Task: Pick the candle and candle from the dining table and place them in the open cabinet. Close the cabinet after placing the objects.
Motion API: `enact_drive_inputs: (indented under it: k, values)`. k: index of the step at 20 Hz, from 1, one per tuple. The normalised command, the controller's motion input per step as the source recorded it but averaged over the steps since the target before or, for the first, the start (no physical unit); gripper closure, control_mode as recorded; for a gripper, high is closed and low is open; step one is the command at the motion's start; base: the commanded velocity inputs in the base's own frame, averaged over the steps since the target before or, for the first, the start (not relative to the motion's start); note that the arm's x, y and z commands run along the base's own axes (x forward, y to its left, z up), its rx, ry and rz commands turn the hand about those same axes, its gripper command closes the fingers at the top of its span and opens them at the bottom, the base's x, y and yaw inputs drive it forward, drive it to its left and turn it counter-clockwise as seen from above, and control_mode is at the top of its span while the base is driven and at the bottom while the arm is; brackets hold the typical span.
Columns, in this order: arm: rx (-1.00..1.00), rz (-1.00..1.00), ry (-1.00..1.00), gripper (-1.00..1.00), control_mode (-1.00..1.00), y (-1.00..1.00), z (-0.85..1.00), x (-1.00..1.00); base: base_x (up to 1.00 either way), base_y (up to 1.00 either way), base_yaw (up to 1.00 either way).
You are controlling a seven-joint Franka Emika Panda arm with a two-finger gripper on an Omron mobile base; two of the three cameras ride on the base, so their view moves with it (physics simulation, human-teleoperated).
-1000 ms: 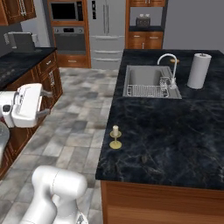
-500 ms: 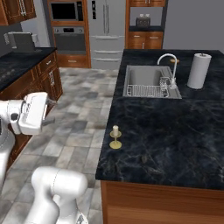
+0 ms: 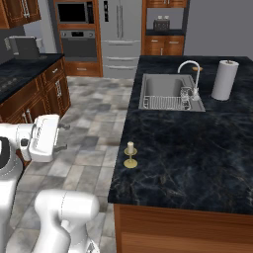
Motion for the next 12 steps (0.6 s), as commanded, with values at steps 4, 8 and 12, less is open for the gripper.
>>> enact_drive_inputs:
  k: [4, 8, 12]
  values:
    - [0.0, -0.01, 0.0, -1.0, -1.0, -0.25, -0.31, 0.0, 0.0, 0.0, 0.0]
    - [0.0, 0.0, 0.0, -1.0, -1.0, -0.27, -0.31, 0.0, 0.0, 0.0, 0.0]
    - [0.0, 0.0, 0.0, -1.0, -1.0, -0.18, -0.33, 0.1, 0.0, 0.0, 0.0]
